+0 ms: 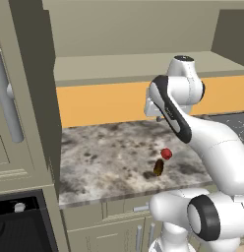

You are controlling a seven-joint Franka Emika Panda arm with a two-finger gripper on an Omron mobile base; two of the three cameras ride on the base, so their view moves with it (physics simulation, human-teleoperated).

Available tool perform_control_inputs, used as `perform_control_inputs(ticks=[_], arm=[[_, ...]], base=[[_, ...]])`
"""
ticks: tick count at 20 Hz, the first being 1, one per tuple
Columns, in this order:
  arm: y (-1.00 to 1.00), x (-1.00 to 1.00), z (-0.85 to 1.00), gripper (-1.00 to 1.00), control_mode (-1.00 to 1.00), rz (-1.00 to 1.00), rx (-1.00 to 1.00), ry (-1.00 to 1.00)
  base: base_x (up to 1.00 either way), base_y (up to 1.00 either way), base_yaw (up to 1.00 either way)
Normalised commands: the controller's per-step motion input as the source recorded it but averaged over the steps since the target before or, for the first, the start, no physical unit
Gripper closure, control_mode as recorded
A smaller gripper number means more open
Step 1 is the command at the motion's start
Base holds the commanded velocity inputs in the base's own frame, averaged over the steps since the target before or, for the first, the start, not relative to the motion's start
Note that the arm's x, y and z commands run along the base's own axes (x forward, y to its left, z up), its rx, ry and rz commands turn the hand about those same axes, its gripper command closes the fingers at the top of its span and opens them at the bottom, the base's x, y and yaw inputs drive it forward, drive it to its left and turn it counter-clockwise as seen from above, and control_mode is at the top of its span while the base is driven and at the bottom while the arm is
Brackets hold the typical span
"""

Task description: Pick the sweet potato, bell pepper from the counter and place them in the cabinet. Then close the cabinet.

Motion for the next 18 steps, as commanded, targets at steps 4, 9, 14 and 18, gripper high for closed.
perform_control_inputs(ticks=[4, 9, 14, 18], arm=[[0.00, -0.09, -0.17, -1.00, -1.00, -0.01, 0.00, 0.00], [0.04, -0.09, -0.56, -1.00, -1.00, -0.04, 0.00, 0.12], [0.04, -0.01, -0.70, -1.00, -1.00, -0.03, 0.00, 0.16], [0.00, 0.00, -0.70, -1.00, -1.00, -0.08, 0.01, 0.14]], base=[[0.00, 0.00, 0.00], [0.00, 0.00, 0.00], [0.00, 0.00, 0.00], [0.00, 0.00, 0.00]])
